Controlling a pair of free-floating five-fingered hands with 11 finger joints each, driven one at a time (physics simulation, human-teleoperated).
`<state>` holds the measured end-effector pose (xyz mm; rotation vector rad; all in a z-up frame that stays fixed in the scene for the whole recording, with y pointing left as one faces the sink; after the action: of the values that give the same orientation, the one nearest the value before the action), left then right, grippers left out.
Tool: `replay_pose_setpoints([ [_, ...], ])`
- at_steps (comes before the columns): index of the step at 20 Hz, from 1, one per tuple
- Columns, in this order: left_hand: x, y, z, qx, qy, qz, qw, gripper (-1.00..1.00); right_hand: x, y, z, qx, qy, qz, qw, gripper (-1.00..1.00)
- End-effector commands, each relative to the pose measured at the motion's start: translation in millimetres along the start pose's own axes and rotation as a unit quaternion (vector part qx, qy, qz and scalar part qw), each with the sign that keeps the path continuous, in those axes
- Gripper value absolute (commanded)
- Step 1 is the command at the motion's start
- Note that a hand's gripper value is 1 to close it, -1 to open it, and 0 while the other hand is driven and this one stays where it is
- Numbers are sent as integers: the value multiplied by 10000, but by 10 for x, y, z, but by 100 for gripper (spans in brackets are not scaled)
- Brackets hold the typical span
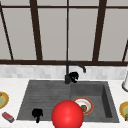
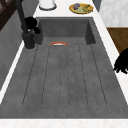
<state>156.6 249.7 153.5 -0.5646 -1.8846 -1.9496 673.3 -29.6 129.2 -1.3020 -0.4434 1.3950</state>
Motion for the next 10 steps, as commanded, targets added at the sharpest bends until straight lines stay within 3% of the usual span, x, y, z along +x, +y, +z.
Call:
replay_pose_setpoints([
  [1,0,0,0,0,0,0,10000,0,292,-132,48,2,0,0,10000,100],
  [10,0,0,0,0,0,0,10000,0,311,-70,6,-206,-21,-97,9997,100],
])
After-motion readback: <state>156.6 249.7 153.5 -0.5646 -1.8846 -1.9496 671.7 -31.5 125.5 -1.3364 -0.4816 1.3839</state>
